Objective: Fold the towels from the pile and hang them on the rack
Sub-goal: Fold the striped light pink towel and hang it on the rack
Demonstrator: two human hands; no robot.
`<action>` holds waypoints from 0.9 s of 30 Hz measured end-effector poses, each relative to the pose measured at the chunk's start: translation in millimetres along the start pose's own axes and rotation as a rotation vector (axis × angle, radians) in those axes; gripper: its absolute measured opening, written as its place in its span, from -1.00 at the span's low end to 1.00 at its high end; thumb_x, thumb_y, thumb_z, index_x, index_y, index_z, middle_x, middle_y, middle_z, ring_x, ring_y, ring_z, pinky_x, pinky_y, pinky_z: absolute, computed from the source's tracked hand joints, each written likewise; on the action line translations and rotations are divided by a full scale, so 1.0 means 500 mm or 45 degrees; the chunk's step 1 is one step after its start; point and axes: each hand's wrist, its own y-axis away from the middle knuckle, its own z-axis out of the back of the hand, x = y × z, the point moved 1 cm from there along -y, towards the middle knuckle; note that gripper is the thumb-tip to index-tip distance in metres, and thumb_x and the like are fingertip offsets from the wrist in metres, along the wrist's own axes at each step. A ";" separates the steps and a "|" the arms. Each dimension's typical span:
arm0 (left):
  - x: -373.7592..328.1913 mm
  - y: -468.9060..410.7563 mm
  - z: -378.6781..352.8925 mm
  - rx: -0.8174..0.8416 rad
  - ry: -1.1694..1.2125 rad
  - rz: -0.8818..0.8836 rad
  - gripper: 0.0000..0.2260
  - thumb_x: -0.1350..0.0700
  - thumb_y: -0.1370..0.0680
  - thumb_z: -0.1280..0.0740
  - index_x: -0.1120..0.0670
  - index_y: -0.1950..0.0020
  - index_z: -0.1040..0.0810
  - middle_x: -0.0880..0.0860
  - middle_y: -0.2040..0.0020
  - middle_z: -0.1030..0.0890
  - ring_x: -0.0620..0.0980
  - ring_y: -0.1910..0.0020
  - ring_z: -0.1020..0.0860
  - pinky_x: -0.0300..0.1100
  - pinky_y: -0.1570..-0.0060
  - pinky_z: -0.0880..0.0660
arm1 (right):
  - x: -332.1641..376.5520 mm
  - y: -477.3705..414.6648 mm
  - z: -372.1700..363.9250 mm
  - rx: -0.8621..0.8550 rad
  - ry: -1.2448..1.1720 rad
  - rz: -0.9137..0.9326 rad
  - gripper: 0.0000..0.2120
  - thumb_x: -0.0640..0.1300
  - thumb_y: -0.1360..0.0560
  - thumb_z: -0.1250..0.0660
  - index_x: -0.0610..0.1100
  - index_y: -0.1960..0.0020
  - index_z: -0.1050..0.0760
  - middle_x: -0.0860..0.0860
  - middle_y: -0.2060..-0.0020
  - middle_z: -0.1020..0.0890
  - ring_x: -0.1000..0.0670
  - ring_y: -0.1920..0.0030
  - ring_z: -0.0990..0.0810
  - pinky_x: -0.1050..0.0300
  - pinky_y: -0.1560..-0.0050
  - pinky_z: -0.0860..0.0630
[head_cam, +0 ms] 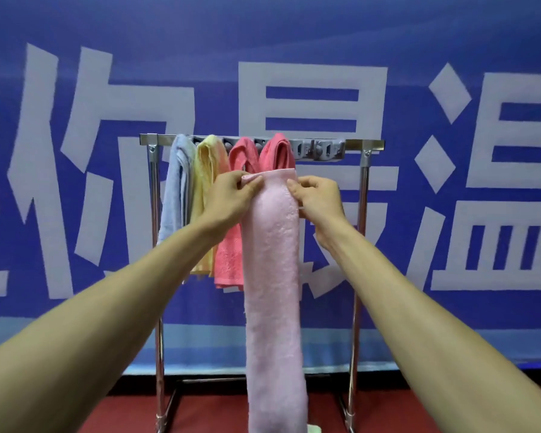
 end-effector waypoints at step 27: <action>0.297 0.190 -0.080 0.046 0.527 0.872 -0.88 0.13 -0.53 -0.37 0.18 0.11 -0.62 0.09 0.23 -0.57 -0.05 0.33 -0.49 -0.23 0.36 -0.47 | -0.465 0.192 0.041 0.687 -0.250 -0.586 -0.82 -0.30 -0.50 -0.34 -0.34 -0.08 -0.53 -0.10 0.11 -0.64 0.03 0.12 -0.60 0.13 0.04 -0.54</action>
